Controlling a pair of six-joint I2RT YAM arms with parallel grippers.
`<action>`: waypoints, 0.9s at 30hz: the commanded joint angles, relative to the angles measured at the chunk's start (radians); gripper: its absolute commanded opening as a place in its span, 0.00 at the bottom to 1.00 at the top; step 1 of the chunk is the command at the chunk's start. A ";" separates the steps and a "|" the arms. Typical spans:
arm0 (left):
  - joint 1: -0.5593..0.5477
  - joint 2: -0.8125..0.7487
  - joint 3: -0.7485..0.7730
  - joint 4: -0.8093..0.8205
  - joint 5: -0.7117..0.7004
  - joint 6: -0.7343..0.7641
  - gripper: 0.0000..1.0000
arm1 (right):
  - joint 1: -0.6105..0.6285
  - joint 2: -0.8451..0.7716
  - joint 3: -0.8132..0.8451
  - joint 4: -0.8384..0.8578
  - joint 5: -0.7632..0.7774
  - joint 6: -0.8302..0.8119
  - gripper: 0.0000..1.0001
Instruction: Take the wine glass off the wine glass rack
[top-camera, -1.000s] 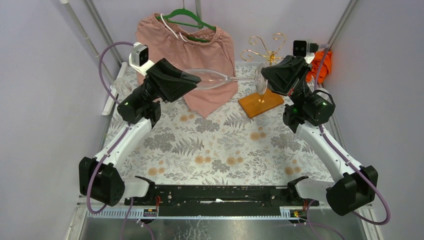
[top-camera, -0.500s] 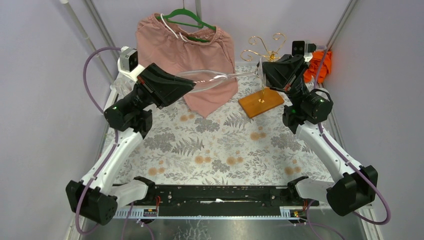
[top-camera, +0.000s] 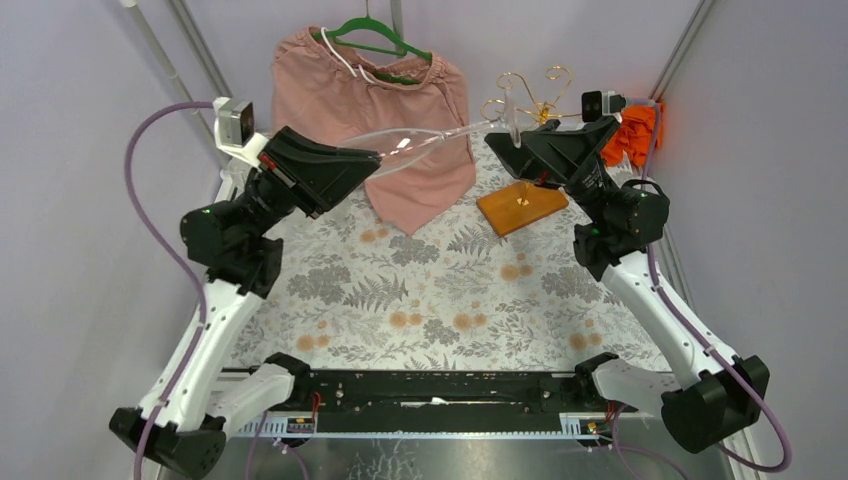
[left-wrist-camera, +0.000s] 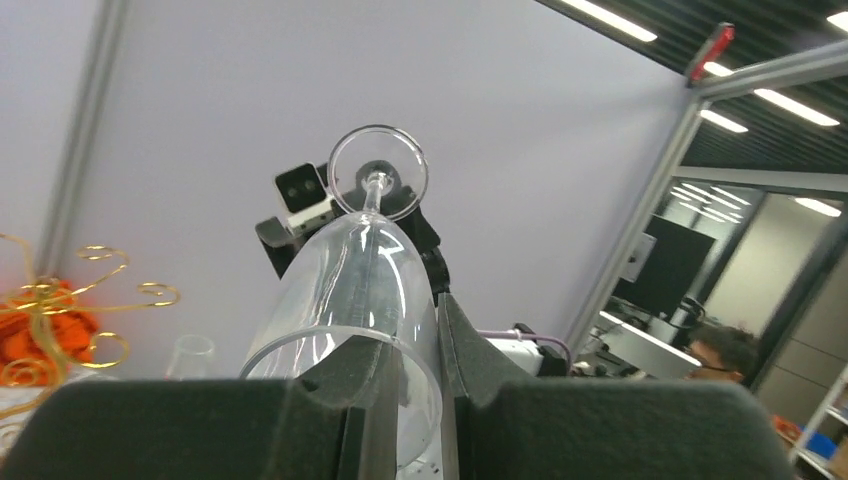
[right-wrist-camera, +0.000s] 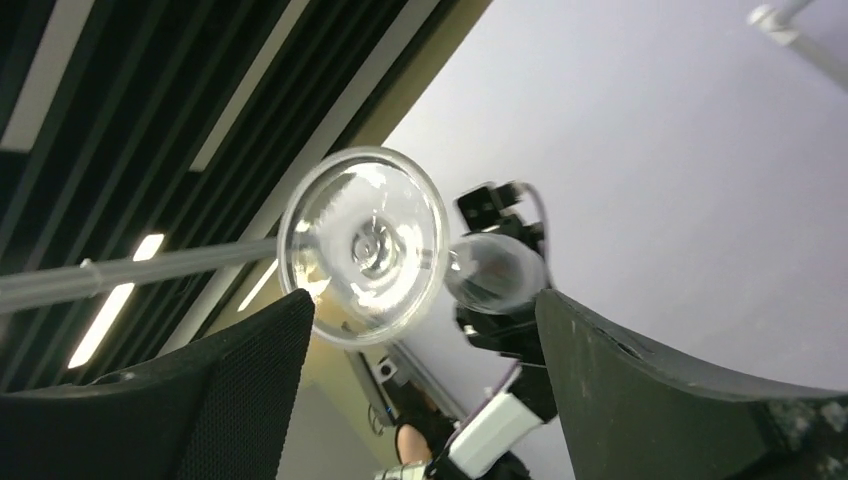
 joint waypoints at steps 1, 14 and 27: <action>0.007 -0.067 0.155 -0.484 -0.220 0.279 0.00 | 0.014 -0.113 -0.024 -0.177 -0.021 -0.167 0.91; 0.008 -0.020 0.612 -1.274 -0.702 0.609 0.00 | 0.014 -0.324 0.113 -0.935 0.217 -0.668 0.97; 0.007 0.216 1.102 -1.776 -0.887 0.693 0.00 | 0.014 -0.301 0.173 -1.037 0.258 -0.773 1.00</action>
